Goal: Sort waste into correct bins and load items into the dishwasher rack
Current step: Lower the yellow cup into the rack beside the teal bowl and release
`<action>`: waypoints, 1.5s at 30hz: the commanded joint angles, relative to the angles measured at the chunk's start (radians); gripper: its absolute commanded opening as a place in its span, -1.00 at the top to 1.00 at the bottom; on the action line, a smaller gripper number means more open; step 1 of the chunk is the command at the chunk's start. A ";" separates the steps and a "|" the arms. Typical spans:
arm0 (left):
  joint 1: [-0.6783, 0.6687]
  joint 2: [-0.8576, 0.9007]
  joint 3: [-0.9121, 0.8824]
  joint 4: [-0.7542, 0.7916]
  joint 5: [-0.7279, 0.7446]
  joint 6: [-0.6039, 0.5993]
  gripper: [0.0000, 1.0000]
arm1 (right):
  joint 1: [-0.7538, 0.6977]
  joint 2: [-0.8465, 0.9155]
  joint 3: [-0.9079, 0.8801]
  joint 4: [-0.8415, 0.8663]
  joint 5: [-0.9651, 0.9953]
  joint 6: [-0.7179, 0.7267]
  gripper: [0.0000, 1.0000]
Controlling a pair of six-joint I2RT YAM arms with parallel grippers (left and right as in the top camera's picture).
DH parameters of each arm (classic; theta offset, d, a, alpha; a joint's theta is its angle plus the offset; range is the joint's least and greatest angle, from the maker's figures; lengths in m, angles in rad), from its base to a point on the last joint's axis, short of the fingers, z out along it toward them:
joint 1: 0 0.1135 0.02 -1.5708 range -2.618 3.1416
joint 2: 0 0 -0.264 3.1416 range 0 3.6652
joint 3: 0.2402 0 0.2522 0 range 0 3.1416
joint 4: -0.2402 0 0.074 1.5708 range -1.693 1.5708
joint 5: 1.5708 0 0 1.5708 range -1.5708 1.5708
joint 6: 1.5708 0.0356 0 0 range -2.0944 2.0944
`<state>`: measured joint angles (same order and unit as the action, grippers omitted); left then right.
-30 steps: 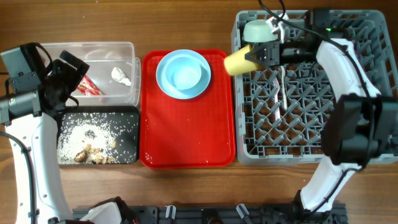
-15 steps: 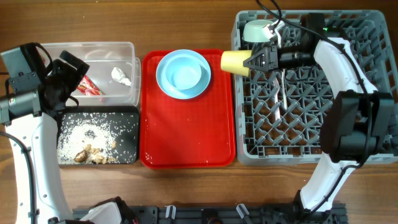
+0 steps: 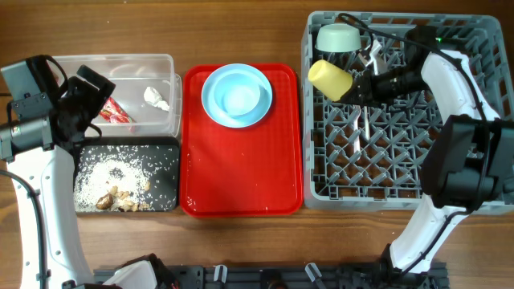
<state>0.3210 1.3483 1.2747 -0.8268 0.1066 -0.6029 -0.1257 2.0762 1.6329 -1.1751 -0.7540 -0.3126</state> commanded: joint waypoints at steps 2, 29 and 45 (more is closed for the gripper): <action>0.005 -0.006 0.008 0.002 0.005 0.016 -1.00 | -0.013 0.008 -0.004 -0.035 0.071 0.002 0.88; 0.005 -0.006 0.008 0.002 0.005 0.016 -1.00 | 0.445 -0.363 -0.110 0.130 0.753 0.492 0.27; 0.005 -0.006 0.008 0.002 0.005 0.016 -1.00 | 0.461 -0.361 -0.381 0.430 0.632 0.500 0.38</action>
<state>0.3210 1.3483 1.2747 -0.8268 0.1066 -0.6029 0.3309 1.7111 1.2640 -0.7509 -0.0788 0.1745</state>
